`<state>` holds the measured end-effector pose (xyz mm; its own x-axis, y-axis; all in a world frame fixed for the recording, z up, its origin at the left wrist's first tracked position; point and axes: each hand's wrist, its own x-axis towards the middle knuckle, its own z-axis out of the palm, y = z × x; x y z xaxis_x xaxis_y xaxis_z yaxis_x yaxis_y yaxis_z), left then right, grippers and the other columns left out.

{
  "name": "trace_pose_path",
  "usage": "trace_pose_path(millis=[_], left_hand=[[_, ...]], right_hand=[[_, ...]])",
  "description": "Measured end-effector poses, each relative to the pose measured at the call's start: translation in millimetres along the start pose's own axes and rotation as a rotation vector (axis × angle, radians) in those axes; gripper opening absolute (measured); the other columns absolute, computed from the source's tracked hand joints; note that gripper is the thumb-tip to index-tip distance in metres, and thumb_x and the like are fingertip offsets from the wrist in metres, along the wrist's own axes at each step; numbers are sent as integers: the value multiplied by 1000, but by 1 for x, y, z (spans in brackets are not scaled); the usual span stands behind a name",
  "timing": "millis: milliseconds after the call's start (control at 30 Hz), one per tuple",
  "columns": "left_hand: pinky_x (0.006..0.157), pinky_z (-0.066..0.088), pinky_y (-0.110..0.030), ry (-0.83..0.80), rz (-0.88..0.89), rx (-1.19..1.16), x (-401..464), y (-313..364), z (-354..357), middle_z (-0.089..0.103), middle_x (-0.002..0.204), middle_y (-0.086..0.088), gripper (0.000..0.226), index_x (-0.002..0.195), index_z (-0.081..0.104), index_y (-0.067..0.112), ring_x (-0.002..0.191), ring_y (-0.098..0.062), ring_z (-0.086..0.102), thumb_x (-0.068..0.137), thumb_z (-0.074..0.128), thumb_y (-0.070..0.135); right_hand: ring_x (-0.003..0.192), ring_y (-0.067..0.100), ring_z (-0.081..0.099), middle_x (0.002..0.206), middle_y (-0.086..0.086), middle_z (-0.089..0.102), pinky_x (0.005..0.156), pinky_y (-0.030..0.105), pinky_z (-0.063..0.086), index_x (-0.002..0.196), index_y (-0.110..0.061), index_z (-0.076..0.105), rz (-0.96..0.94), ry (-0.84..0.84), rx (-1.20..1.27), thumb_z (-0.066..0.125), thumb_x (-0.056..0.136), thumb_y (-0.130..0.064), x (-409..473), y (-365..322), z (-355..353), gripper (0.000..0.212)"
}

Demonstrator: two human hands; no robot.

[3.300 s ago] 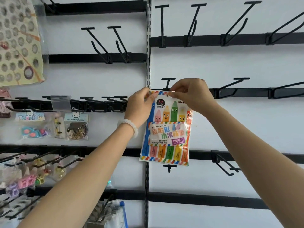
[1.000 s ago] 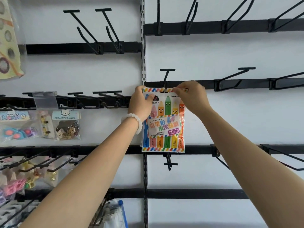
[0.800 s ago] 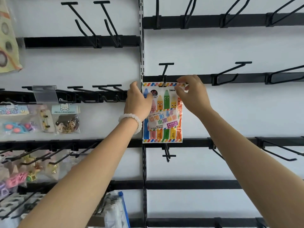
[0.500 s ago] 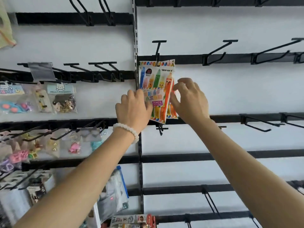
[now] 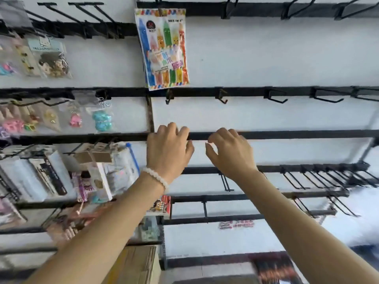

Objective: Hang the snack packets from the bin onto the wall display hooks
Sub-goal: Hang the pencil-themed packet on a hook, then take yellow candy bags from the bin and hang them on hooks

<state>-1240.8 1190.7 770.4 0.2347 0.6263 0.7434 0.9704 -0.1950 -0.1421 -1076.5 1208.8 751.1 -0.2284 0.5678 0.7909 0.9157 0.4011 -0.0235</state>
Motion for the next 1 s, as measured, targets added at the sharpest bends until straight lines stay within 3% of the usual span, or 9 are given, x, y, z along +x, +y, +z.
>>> trace_pose_path(millis=[133, 233, 400, 567, 700, 800, 900, 1000], left_hand=[[53, 32, -31, -108, -46, 10, -47, 40, 17, 59, 78, -8, 21, 89, 64, 13, 72, -31, 57, 78, 58, 31], [56, 34, -32, -224, -48, -2, -82, 59, 30, 60, 84, -8, 25, 95, 63, 15, 78, -29, 57, 84, 52, 35], [59, 30, -30, -372, -83, -34, -142, 87, 61, 61, 90, -7, 31, 101, 61, 16, 84, -27, 58, 87, 44, 37], [71, 48, -41, -621, -117, -106, -223, 110, 123, 62, 98, -8, 35, 110, 57, 17, 89, -28, 58, 89, 40, 40], [58, 40, -30, -748, -111, -167, -289, 131, 168, 61, 95, -7, 30, 103, 56, 18, 82, -25, 58, 89, 39, 38], [68, 48, -35, -865, -157, -198, -338, 150, 193, 62, 96, -7, 31, 105, 57, 18, 83, -26, 58, 89, 40, 39], [77, 46, -38, -941, -155, -181, -383, 170, 219, 63, 94, -7, 32, 105, 59, 19, 84, -26, 60, 89, 40, 40], [69, 44, -34, -1043, -222, -216, -424, 187, 245, 61, 97, -6, 32, 109, 57, 18, 87, -26, 58, 91, 39, 38]], right_hand=[[68, 27, 59, 75, 3, 64, 54, 31, 45, 74, -14, 66, -8, -112, -11, 37, 82, -31, -59, 19, -4, 35], [70, 28, 60, 74, 3, 64, 58, 31, 43, 75, -13, 66, 16, -206, -31, 45, 82, -29, -97, 30, 1, 27], [86, 30, 60, 94, 7, 66, 69, 37, 46, 93, -12, 66, 88, -397, -16, 49, 87, -28, -162, 44, 20, 24], [93, 30, 60, 102, 7, 66, 72, 37, 47, 102, -12, 65, 207, -614, -14, 53, 87, -29, -256, 47, 69, 25], [87, 32, 61, 95, 8, 66, 69, 38, 47, 93, -11, 66, 327, -769, -8, 54, 85, -24, -335, 46, 104, 19], [88, 34, 61, 94, 9, 65, 69, 38, 48, 90, -10, 65, 392, -897, 24, 53, 87, -24, -392, 48, 123, 19], [95, 34, 59, 101, 10, 65, 73, 38, 46, 102, -12, 64, 430, -994, 47, 51, 90, -27, -445, 57, 143, 23], [99, 32, 57, 106, 7, 64, 75, 37, 46, 106, -15, 63, 434, -1081, 49, 47, 92, -31, -492, 72, 163, 26]])
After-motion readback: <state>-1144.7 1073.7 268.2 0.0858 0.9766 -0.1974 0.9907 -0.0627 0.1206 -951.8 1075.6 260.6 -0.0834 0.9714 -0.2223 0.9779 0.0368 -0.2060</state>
